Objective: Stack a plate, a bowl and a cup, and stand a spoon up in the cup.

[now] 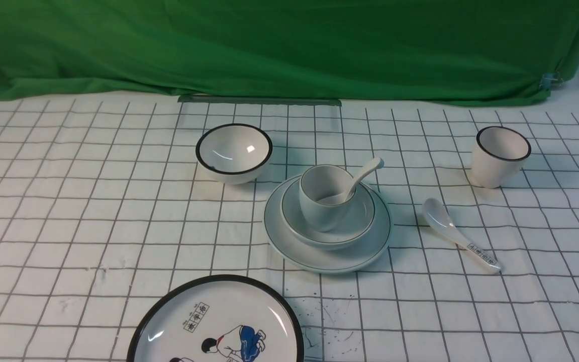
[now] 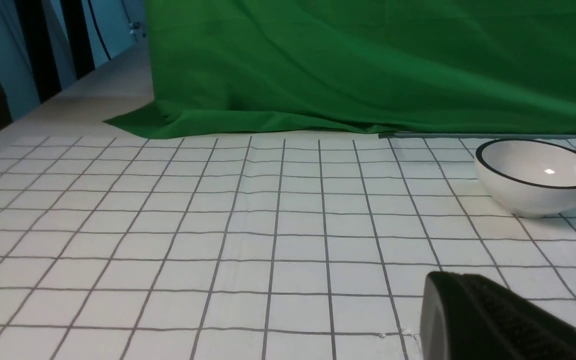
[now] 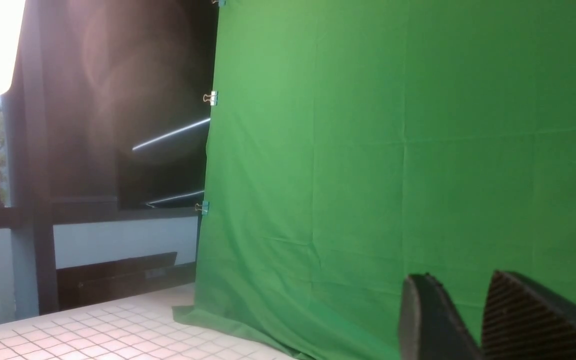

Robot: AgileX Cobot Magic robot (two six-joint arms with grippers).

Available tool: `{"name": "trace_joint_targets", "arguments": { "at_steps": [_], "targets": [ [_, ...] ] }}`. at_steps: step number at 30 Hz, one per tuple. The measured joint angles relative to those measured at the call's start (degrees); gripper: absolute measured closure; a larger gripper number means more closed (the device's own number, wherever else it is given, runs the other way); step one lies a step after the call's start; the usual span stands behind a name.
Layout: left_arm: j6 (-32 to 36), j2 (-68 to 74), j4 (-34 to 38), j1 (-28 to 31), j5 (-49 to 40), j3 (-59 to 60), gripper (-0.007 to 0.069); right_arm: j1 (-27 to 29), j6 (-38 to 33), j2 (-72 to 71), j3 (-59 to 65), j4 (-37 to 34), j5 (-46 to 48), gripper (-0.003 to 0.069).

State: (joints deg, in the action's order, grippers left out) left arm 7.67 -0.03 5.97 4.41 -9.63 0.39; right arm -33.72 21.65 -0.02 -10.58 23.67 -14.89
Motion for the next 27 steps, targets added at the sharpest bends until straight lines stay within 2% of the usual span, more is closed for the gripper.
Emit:
{"name": "trace_joint_targets", "arguments": {
  "at_steps": [18, 20, 21, 22, 23, 27],
  "targets": [
    [0.1, 0.0, -1.3, 0.0, 0.1, 0.0, 0.0620, 0.0, 0.5, 0.0, 0.0, -0.6, -0.2, 0.0424],
    [0.1, 0.0, -1.3, 0.0, 0.1, 0.0, 0.0620, 0.0, -1.8, 0.0, 0.0, -5.3, 0.3, 0.0424],
    [0.1, 0.0, -1.3, 0.0, 0.1, 0.0, 0.0620, 0.0, -6.0, 0.0, 0.0, -11.7, 1.1, 0.0424],
    [0.1, 0.0, -1.3, 0.0, 0.1, 0.0, 0.0620, 0.0, -6.6, 0.0, 0.0, -12.5, 1.4, 0.0424],
    [0.1, 0.0, -1.3, 0.0, 0.1, 0.0, 0.0620, 0.0, -10.6, 0.0, 0.0, -17.1, 2.1, 0.0424],
    [0.1, 0.0, -1.3, 0.0, 0.1, 0.0, 0.0620, 0.0, -17.5, 0.0, 0.0, -23.2, 5.0, 0.0422]
  ]
}}
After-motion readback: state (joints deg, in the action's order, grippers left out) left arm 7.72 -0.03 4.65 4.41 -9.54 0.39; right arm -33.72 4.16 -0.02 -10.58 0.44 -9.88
